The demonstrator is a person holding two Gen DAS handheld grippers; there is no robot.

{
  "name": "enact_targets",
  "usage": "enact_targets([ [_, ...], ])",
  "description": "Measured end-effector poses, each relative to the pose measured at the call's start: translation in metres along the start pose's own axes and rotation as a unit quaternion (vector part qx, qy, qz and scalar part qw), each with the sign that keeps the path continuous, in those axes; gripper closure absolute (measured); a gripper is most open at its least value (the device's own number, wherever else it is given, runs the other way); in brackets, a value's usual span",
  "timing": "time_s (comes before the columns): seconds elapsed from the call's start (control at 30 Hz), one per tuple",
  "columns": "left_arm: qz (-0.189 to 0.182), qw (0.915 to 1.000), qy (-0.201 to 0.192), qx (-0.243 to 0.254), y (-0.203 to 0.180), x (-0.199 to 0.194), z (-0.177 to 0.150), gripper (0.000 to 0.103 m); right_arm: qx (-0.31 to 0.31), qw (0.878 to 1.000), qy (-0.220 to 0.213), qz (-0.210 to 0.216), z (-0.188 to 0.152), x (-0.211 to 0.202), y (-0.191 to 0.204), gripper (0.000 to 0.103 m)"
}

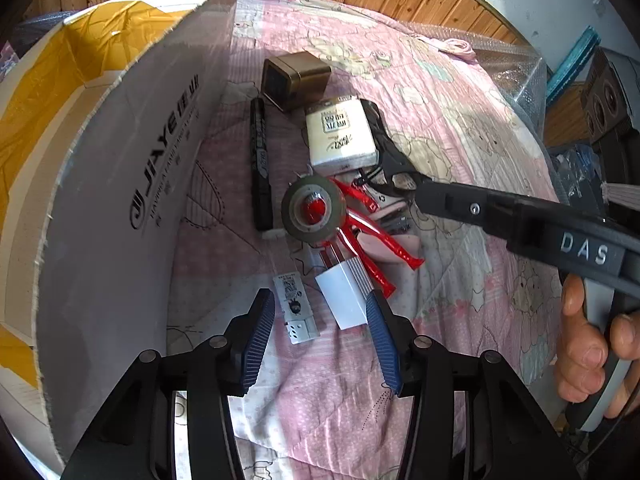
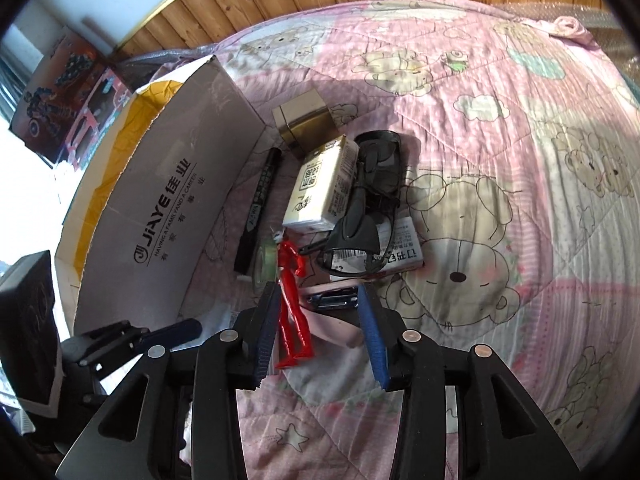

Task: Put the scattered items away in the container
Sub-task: 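Grasp the red toy figure with the right tool while the left tool grasps the white charger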

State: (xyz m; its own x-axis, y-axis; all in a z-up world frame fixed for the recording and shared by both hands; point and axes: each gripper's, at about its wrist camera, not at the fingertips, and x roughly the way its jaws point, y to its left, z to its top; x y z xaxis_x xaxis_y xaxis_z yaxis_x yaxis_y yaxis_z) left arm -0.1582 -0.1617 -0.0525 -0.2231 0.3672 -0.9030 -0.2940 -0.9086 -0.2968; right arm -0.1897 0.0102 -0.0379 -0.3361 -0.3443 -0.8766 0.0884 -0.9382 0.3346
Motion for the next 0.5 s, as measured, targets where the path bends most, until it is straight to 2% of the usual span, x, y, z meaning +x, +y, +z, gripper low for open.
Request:
enact_targets([
  [0.17,-0.027,0.9995,0.005,-0.018,-0.003,0.013,-0.001,0.049,0.029,0.998,0.022,0.048,-0.011,0.009,-0.014,0.061],
  [0.27,-0.041,0.9987,0.015,-0.027,-0.005,0.025,0.0,0.048,0.043,0.997,0.036,0.06,-0.023,0.018,-0.022,0.06],
  [0.4,-0.035,0.9991,0.009,-0.024,-0.011,0.036,0.004,0.048,0.032,0.995,0.053,0.076,-0.028,0.029,-0.019,0.06],
  [0.5,-0.009,0.9991,0.019,-0.038,-0.004,0.041,0.002,0.05,0.012,0.995,0.054,0.085,-0.023,0.035,-0.01,0.061],
])
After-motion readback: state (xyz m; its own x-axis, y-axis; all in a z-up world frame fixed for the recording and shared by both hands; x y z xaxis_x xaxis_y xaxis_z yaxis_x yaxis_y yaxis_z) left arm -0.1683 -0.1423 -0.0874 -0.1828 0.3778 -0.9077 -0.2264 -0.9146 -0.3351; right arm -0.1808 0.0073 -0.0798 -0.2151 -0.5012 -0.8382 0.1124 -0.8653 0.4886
